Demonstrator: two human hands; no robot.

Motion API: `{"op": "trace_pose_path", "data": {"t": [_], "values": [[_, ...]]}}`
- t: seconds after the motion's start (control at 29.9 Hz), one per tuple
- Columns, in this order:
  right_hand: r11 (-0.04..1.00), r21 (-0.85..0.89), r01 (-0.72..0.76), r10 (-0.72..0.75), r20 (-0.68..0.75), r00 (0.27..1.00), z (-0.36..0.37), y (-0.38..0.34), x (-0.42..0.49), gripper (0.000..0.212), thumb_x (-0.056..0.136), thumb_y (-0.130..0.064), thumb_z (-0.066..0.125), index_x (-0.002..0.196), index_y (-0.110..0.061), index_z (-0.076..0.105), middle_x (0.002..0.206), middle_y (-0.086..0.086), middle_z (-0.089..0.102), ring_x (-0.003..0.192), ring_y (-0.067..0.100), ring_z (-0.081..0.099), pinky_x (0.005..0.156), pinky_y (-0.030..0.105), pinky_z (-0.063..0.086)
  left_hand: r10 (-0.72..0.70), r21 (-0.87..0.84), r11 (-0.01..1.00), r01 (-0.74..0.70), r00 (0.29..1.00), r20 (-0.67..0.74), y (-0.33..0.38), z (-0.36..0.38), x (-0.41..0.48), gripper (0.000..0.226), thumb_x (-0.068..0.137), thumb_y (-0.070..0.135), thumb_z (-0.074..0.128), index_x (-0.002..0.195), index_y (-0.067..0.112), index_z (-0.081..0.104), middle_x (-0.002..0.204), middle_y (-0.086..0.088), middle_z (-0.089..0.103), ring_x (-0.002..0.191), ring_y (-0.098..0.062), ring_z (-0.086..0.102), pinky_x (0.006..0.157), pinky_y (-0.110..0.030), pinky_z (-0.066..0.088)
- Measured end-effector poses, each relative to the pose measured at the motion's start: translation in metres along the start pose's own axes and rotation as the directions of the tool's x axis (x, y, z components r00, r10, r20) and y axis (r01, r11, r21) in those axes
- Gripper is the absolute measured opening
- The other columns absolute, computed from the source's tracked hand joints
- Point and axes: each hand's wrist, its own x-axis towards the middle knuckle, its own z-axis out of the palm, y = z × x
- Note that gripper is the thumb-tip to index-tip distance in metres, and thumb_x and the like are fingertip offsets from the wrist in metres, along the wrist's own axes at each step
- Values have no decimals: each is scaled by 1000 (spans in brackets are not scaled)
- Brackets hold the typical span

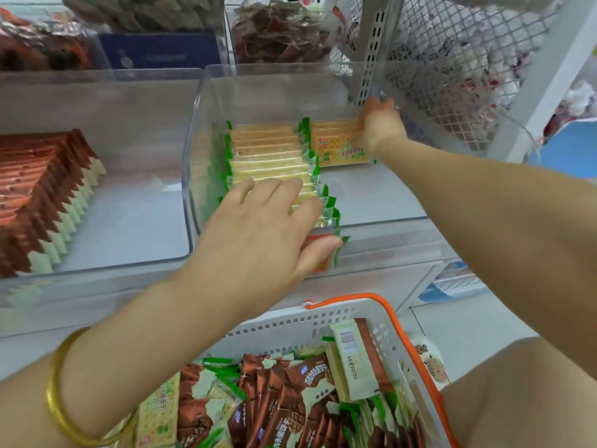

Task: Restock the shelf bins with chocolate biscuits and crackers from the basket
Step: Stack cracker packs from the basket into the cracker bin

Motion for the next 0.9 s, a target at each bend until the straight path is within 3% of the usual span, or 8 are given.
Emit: {"op": "trace_pose_path", "data": {"t": [0.37,0.47,0.53,0.6,0.63,0.77,0.84,0.9], "values": [[997,-76,-3,2,-6,1000,-29,-7,-22,58,85,-12,68,133,-3,38,138,21,33,125,40,37,99,48,40,69,-26,997,-74,986,-153,2,-7,-6,53,94,45,33,118,8,61,128,-18,57,112,-35,55,95,-44,41],[990,131,55,-46,-72,996,-71,-15,-54,26,85,-6,65,106,-12,51,123,16,49,101,29,52,86,38,47,189,-14,979,-204,929,-319,9,-16,-26,37,92,31,45,114,6,61,120,-15,61,107,-33,55,88,-45,39],[925,359,125,-123,-28,992,-103,-21,-102,21,83,-5,68,88,-16,50,97,9,60,81,21,60,70,34,54,279,5,954,-298,887,-369,15,-16,-52,26,88,22,49,108,8,59,110,-12,64,97,-28,56,79,-42,42],[795,579,179,-287,101,953,-129,-32,-165,21,83,-2,68,81,-14,52,74,6,60,62,16,65,52,32,57,365,16,927,-375,890,-273,19,-5,-82,22,83,20,51,102,12,57,101,-7,64,86,-25,55,72,-39,45],[752,629,199,-386,176,905,-135,-38,-192,18,83,-1,68,81,-12,53,70,6,60,57,16,66,47,31,56,389,6,920,-393,907,-161,18,7,-95,21,82,22,50,98,14,60,96,-5,63,82,-23,56,68,-36,46],[790,520,324,-597,534,599,-82,-71,-256,8,87,-12,64,89,-13,56,77,2,61,58,15,66,48,26,55,287,-114,958,-264,901,326,15,68,-147,25,72,30,44,84,21,64,84,3,61,76,-17,59,61,-27,47],[802,371,467,-581,666,468,-29,-85,-275,6,90,-17,61,92,-14,56,77,-6,56,63,12,57,49,17,46,197,-89,980,-177,855,480,17,96,-172,28,74,27,50,98,20,64,97,0,60,89,-20,58,71,-30,47],[786,279,552,-536,752,384,25,-85,-290,7,91,-19,57,96,-15,57,90,-3,60,71,13,52,54,23,38,29,-26,1000,-16,773,634,15,121,-194,39,87,24,47,125,14,49,124,-7,46,115,-26,44,91,-37,38]]}}
